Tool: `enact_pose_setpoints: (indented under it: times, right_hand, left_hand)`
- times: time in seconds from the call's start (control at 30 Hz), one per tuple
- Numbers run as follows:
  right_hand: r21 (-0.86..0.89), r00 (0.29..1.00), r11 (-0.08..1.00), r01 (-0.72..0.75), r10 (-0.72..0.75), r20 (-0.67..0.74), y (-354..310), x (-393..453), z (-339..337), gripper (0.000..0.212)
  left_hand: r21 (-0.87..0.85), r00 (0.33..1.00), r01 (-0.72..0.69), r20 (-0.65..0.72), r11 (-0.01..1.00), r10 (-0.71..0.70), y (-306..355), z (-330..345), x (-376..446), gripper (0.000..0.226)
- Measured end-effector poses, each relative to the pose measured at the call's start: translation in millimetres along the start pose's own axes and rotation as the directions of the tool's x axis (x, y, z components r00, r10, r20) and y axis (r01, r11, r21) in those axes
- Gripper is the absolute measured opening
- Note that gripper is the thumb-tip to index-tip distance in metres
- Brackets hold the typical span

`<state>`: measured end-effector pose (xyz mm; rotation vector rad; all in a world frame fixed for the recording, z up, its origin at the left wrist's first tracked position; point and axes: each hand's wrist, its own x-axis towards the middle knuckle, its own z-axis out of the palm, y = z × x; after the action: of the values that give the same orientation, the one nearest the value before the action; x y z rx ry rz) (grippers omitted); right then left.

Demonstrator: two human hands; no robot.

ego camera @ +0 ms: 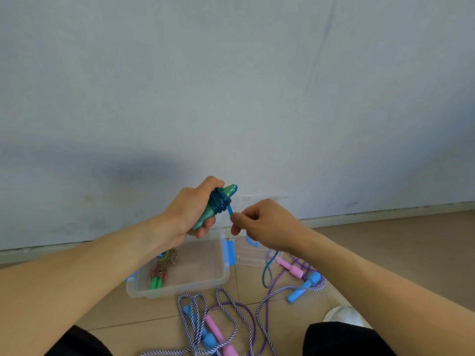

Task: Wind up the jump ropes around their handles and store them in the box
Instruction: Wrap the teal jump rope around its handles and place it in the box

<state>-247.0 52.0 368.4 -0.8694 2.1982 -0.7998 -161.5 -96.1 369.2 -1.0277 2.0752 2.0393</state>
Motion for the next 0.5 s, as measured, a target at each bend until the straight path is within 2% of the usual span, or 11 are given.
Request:
enact_pose_setpoints:
  times: [0.1, 0.2, 0.33, 0.5]
  right_hand:
    - [-0.097, 0.997, 0.994, 0.048, -0.041, 0.065, -4.9, -3.8, 8.0, 0.037]
    - [-0.203, 0.988, 0.970, 0.133, -0.113, 0.106, -7.5, -8.6, 8.0, 0.035]
    - [-0.305, 0.968, 0.922, 0.239, -0.203, 0.146, -6.8, -16.0, 5.5, 0.037]
    - [-0.500, 0.946, 0.803, 0.323, -0.292, 0.142, -5.6, -19.5, -0.5, 0.039]
  left_hand:
    - [-0.014, 0.997, 0.075, 0.023, 0.997, -0.074, -5.1, 3.6, 1.1, 0.045]
    - [0.082, 0.997, 0.072, 0.009, 0.994, -0.073, -7.1, 4.3, 2.6, 0.046]
    - [0.192, 0.999, -0.026, -0.023, 0.981, 0.031, -11.1, 3.2, 5.8, 0.049]
    - [0.402, 0.982, -0.191, 0.079, 0.896, 0.174, -14.2, 5.6, 5.4, 0.056]
